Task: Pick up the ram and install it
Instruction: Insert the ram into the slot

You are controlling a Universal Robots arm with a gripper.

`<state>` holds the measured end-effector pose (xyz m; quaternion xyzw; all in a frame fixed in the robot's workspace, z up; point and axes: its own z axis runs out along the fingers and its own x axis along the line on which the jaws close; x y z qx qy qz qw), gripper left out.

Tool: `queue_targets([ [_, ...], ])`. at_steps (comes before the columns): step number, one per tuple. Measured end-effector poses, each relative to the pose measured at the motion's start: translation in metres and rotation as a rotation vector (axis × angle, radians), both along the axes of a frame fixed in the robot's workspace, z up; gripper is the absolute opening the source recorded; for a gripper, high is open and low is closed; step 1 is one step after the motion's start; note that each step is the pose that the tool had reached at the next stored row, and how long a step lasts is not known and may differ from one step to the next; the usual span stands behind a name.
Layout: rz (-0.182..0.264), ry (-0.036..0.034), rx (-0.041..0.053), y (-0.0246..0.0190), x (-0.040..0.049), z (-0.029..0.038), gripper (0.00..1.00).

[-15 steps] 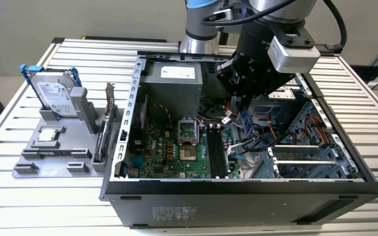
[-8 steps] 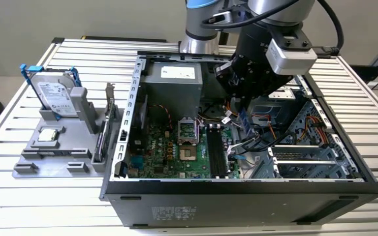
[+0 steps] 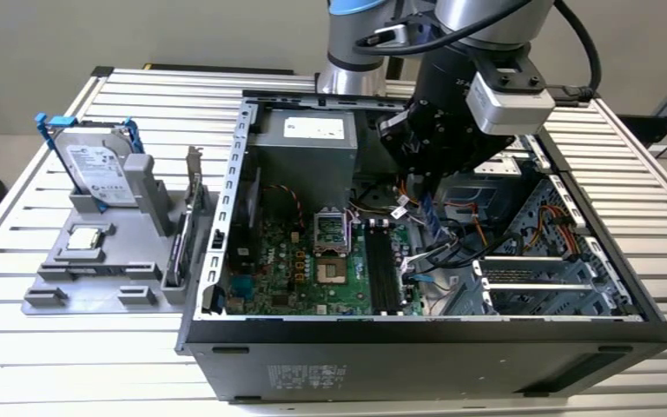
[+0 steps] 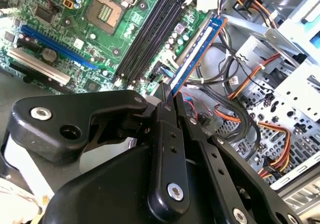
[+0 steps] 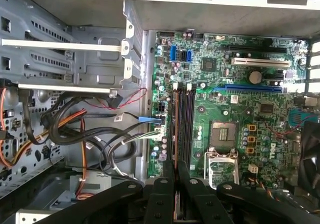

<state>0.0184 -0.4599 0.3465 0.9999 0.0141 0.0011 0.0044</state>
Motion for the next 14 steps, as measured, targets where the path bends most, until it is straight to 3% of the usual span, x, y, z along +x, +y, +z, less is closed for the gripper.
queue_targets([
  [14, 0.000, 0.0001, -0.0098, 0.0036, 0.0000, -0.0095, 0.00],
])
